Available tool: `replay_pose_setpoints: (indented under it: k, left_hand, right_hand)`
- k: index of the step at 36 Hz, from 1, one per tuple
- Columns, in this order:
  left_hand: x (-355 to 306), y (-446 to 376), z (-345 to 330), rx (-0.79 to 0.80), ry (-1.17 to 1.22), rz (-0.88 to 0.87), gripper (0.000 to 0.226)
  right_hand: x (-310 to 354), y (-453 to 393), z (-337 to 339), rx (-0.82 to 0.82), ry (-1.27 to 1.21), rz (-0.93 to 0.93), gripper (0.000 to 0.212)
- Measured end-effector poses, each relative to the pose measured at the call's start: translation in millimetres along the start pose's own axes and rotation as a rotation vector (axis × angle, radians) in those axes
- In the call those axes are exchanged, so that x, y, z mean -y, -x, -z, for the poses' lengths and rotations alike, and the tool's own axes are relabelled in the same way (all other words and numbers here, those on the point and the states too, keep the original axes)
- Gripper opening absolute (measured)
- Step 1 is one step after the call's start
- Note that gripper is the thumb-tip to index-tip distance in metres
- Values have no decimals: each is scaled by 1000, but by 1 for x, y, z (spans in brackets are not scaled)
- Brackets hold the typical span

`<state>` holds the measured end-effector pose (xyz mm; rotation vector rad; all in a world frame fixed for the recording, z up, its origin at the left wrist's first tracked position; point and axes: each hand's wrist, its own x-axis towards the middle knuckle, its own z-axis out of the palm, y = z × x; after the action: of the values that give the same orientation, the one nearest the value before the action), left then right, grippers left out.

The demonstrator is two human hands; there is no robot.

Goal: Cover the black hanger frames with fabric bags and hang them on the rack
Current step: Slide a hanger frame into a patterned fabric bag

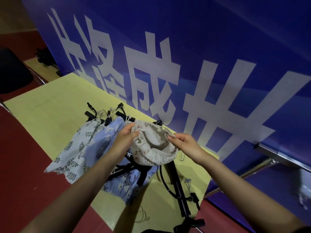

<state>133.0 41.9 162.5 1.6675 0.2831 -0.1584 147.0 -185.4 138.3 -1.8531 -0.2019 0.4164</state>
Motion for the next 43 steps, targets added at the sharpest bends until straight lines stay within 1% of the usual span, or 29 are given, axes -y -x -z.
replay_pose_setpoints:
  k: [1,4,5,10,13,14,16,18,20,23,25,30,33,36,39,43]
  left_hand:
    - [0,1,0,2,-8,-1,29]
    - [-2,2,0,6,-10,-6,33]
    - [-2,2,0,2,-14,-4,35]
    - [-1,3,-1,2,-17,3,32]
    - [-1,2,-4,15,-14,-7,25]
    - [-1,2,-5,25,-12,-16,23]
    - [0,2,-7,48,-9,-18,23]
    - [-1,2,-8,54,-9,-21,26]
    - [-1,2,-10,66,3,-24,28]
    - [-2,1,-8,83,10,-27,28]
    - [-2,-1,-6,84,11,-26,27]
    - [3,-7,1,48,29,-4,27]
    - [5,-10,2,42,77,14,27]
    - [5,-11,1,71,107,6,27]
    - [4,-13,0,66,72,-5,27]
    - [7,-14,1,51,1,-46,27]
  right_hand:
    - [3,1,-1,0,-19,2,76]
    - [4,-1,-3,-17,-61,-9,59]
    - [3,-2,-3,-27,-66,-20,57]
    - [4,-7,-7,-100,-66,-67,63]
    - [1,-10,-11,-163,-27,-79,81]
    - [-1,-12,-12,-192,10,-85,82]
    - [-2,-16,-14,-257,113,-109,67]
    - [-4,-18,-16,-288,153,-127,53]
    - [-2,-19,-18,-288,106,-127,46]
    - [0,-20,-20,-281,41,-84,30]
    - [3,-20,-20,-269,6,-65,33]
    - [7,-19,-21,-230,-56,-45,30]
    - [6,-20,-24,-164,0,-32,25]
    - [-4,-22,-27,-106,161,-76,25]
    - [-10,-24,-29,-106,303,-68,24]
    - [-6,-25,-29,-130,248,-69,26]
